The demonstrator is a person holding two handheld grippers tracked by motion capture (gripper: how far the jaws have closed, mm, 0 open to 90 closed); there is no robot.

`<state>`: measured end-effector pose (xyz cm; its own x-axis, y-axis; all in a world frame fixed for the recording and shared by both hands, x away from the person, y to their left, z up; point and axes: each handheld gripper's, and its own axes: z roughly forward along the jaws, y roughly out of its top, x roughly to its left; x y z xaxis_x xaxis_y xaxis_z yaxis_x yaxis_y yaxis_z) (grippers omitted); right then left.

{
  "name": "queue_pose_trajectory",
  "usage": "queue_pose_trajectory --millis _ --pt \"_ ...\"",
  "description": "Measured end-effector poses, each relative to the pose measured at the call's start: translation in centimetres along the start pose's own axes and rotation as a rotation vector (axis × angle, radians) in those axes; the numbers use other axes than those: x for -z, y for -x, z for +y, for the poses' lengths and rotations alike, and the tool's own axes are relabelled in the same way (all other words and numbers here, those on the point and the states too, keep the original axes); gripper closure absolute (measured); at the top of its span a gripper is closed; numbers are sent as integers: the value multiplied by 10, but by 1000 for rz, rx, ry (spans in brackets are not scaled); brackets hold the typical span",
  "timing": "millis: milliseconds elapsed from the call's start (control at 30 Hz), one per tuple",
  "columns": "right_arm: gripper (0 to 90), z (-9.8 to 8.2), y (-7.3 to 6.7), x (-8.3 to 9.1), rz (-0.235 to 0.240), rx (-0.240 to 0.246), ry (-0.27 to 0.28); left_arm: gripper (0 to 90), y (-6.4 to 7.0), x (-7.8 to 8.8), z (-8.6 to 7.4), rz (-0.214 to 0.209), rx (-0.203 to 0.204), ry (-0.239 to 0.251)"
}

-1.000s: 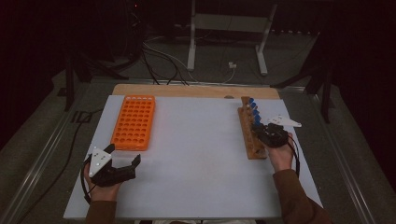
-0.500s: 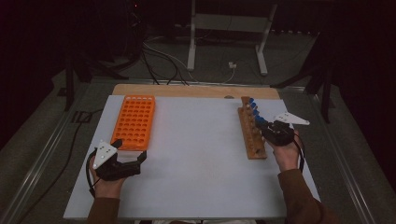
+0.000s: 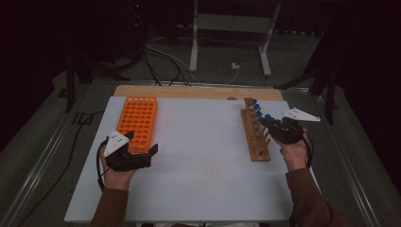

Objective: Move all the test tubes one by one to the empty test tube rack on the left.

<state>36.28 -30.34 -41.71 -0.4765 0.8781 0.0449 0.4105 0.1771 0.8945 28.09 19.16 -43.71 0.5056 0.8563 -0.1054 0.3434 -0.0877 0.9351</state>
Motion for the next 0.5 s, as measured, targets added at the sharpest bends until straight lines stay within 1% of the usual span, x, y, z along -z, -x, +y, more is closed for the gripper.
queue_pose_trajectory --millis 33,67,133,167,200,233,300,367,400,467,500 --pt "766 0 0 0 0 0 0 7 1 -3 1 -4 8 4" --pt "766 6 -1 4 5 7 13 7 1 -6 2 -11 14 5" --pt "766 8 -2 6 5 11 19 7 3 -12 4 -18 16 3" --pt "766 14 -3 10 10 20 28 7 5 -15 5 -22 15 1" --pt "766 17 -4 11 11 26 33 7 9 -21 8 -36 3 -2" --pt "766 20 -5 13 14 30 36 7 9 -21 8 -36 3 -2" --pt "766 24 -8 15 20 40 42 7 14 -26 12 -48 -10 3" --pt "766 27 -12 15 38 40 48 8 20 -32 18 -66 -25 13" --pt "766 28 -14 14 50 37 51 8 20 -32 18 -66 -25 13" --pt "766 29 -19 12 74 36 50 8 27 -40 24 -70 -46 37" --pt "766 29 -19 12 74 36 50 8 27 -40 24 -70 -46 37"
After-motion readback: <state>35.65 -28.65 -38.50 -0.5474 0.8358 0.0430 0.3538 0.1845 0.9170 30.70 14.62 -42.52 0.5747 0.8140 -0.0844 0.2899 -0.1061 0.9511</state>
